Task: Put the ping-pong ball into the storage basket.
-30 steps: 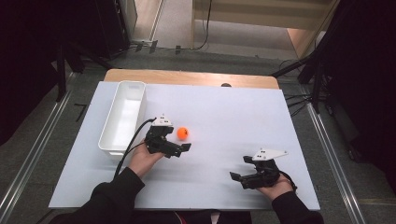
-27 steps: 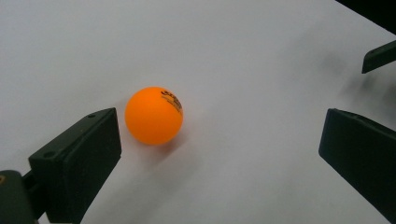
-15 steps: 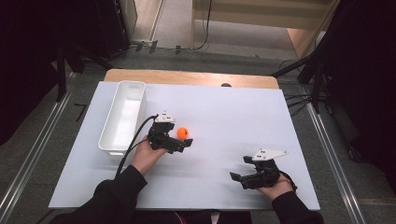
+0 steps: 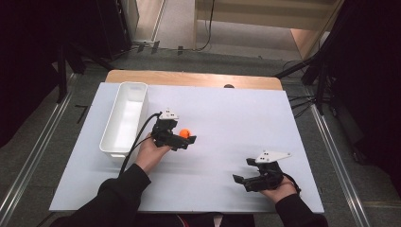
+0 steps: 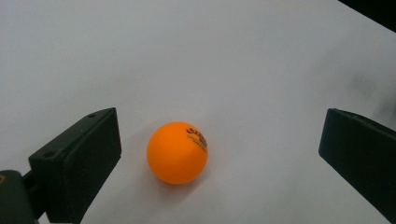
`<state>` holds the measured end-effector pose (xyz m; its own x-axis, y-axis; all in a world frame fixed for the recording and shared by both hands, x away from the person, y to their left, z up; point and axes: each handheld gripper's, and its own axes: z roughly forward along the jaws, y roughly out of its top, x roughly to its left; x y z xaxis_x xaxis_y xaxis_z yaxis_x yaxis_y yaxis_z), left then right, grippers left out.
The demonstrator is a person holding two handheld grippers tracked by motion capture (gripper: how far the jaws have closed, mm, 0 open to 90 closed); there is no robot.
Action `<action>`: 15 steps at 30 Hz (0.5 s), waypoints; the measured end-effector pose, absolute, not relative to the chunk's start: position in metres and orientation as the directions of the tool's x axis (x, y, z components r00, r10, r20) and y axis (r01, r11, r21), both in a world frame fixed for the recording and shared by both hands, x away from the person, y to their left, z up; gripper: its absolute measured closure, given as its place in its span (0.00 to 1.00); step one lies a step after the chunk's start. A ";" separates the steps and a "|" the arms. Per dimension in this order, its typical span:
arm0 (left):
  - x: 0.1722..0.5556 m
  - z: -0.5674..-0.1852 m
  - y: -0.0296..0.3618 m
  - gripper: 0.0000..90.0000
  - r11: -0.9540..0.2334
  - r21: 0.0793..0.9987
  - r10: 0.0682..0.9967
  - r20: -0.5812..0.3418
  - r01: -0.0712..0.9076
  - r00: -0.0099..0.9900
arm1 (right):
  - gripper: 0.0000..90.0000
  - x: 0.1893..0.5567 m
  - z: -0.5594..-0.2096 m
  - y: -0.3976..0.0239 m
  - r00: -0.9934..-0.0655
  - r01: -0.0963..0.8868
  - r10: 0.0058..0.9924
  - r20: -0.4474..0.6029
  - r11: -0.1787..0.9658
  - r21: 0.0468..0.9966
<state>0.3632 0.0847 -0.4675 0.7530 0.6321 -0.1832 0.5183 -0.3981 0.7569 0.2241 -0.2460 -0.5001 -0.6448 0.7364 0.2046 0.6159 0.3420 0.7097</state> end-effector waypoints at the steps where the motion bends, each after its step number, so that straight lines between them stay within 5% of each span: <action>1: 0.364 -0.468 0.084 0.00 -0.399 0.756 0.632 -0.184 0.520 0.753 | 0.14 0.224 -0.500 -0.246 -0.645 0.616 0.736 0.205 0.342 0.709; 15: 0.379 -0.468 0.083 0.00 -0.385 0.757 0.660 -0.175 0.528 0.731 | 0.14 0.224 -0.501 -0.245 -0.647 0.616 0.735 0.203 0.347 0.707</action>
